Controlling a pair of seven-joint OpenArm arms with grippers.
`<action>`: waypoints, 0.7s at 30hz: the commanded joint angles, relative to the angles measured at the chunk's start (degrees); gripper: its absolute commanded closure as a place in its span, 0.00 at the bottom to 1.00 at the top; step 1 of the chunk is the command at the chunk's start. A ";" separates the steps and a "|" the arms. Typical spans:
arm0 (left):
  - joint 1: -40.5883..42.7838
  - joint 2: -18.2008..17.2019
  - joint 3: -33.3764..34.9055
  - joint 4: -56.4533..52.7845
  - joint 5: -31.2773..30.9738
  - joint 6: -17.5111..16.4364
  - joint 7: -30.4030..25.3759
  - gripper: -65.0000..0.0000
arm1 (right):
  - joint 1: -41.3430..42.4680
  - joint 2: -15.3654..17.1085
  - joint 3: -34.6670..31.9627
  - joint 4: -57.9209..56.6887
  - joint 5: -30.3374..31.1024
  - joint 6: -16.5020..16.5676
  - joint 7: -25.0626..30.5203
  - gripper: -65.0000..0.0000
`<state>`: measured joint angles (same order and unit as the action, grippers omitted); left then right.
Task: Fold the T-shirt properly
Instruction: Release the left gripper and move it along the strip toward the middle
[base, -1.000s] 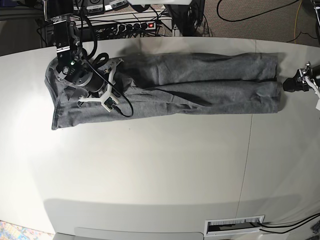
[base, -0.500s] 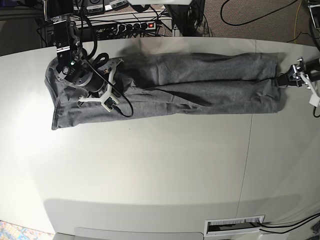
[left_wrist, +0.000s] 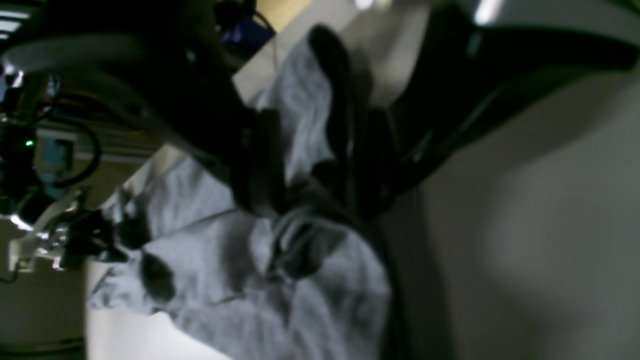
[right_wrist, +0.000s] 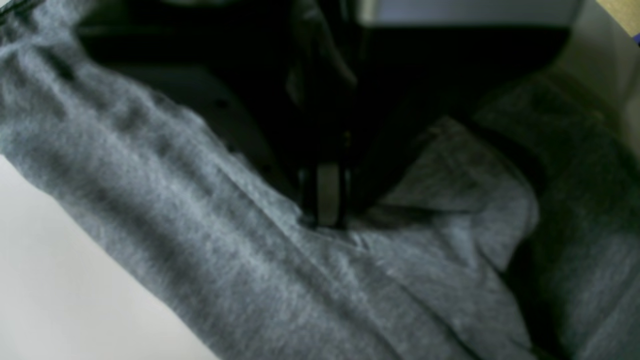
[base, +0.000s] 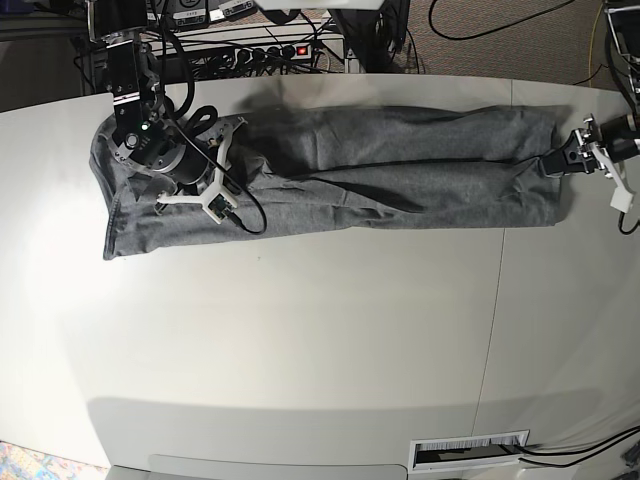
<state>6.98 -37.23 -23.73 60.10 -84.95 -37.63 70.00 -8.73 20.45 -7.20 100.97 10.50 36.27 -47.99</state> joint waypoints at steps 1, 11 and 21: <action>-0.35 -0.68 -0.35 0.59 -0.05 0.00 0.28 0.60 | 0.31 0.66 0.17 0.33 -1.09 -0.11 -1.68 0.99; -1.01 0.70 -0.35 0.66 -0.05 -0.02 1.81 0.95 | 0.31 0.66 0.17 0.33 -1.11 -0.13 -1.68 0.99; -3.48 0.72 -0.37 9.57 -0.05 -1.22 5.92 1.00 | 0.31 0.63 0.17 0.33 -1.11 -0.11 -1.42 0.99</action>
<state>4.25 -35.07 -23.70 69.04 -83.18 -38.63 76.29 -8.73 20.45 -7.20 100.97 10.50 36.25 -48.12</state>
